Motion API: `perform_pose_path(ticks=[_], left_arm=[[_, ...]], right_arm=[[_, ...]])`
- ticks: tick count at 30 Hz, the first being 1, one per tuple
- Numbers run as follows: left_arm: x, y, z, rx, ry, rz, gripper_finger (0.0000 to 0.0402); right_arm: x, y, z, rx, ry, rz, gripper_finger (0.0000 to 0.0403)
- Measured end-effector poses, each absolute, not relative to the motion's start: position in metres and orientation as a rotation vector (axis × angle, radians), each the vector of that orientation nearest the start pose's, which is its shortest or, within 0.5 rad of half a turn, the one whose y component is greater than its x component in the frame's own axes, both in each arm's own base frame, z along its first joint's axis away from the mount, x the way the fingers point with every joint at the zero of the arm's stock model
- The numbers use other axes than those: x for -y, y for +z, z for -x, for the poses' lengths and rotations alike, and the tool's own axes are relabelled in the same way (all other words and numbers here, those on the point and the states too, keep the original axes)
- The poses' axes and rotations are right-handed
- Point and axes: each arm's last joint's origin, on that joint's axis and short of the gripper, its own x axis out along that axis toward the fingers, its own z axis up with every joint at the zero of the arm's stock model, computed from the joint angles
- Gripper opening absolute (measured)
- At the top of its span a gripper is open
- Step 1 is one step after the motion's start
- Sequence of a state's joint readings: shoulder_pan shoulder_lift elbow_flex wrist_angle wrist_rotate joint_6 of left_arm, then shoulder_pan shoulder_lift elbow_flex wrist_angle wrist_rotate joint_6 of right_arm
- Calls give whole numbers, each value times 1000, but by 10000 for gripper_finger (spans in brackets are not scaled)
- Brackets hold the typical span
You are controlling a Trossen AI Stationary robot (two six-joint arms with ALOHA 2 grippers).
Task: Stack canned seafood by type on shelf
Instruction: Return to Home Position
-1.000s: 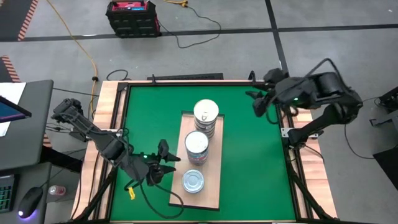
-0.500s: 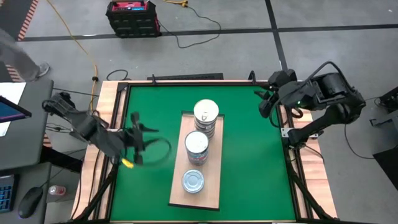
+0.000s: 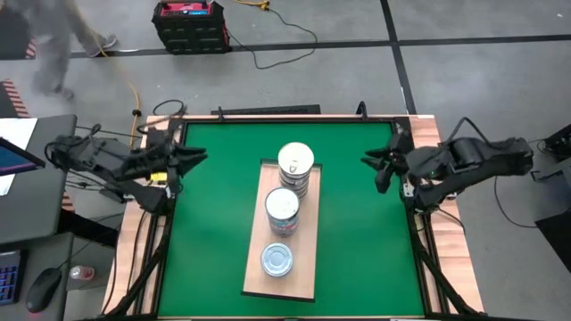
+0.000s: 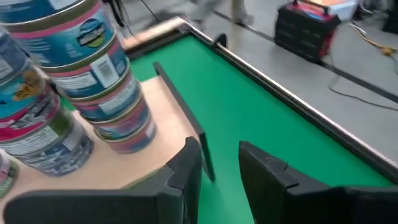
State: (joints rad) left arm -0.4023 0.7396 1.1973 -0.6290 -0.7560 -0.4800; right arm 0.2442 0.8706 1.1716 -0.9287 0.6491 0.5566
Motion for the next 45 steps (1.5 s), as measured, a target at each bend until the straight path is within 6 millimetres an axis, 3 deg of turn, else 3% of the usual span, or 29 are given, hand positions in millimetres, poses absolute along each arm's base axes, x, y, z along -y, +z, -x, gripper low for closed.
perform_pose_path(ticks=[6, 13, 19, 25, 33, 39, 45], left_arm=[[17, 432, -108, -11, 352, 520, 59], [12, 437, -111, 47, 318, 558, 32], [6, 437, -94, 63, 333, 586, 4], [0, 432, -73, 60, 378, 667, 1], [-1, 427, -70, 31, 414, 672, 1], [3, 407, -87, 29, 409, 664, 0], [8, 374, -100, 24, 324, 655, 0]], right_arm=[[-18, 339, -137, -315, -486, -316, 133], [-19, 308, -139, -186, -418, -357, 133], [-18, 288, -134, -179, -413, -410, 133], [-16, 274, -125, -166, -408, -417, 133], [-14, 240, -118, -103, -380, -462, 133], [-15, 214, -117, -36, -325, -563, 132], [-16, 208, -115, 42, -221, -626, 132]])
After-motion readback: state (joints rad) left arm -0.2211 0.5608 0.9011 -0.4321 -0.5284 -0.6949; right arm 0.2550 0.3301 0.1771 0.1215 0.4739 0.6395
